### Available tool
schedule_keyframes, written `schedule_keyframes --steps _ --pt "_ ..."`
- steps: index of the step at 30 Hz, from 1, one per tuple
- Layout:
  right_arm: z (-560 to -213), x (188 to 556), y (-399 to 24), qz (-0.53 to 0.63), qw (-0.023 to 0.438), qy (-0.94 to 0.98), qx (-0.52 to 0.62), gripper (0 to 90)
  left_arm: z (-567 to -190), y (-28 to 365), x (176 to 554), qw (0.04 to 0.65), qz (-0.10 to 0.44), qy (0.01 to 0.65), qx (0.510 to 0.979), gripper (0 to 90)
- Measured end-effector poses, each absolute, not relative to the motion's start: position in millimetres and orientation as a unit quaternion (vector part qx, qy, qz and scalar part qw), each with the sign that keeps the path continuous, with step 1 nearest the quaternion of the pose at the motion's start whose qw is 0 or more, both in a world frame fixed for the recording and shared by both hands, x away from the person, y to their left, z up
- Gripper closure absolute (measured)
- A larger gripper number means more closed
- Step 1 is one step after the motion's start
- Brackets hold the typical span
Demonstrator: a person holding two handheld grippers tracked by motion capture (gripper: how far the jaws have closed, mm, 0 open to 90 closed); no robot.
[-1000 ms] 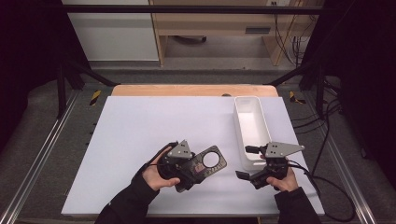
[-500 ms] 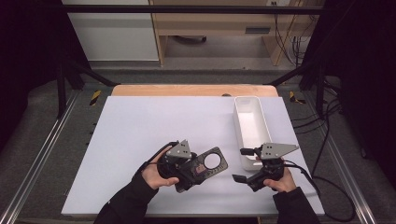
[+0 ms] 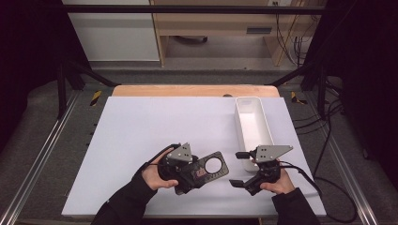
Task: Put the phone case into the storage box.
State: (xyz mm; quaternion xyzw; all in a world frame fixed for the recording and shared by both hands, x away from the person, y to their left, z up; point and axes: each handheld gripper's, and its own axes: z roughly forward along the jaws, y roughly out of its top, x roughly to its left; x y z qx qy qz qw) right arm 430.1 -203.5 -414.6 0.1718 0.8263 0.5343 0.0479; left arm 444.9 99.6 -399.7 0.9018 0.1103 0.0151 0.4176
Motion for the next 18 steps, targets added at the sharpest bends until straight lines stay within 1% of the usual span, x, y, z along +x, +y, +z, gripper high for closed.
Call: schedule_keyframes --steps 18 --pt "-414.5 433.0 -189.8 0.524 0.026 0.838 0.15 5.1 -394.8 102.7 444.9 0.415 0.006 0.086 0.906 11.6"
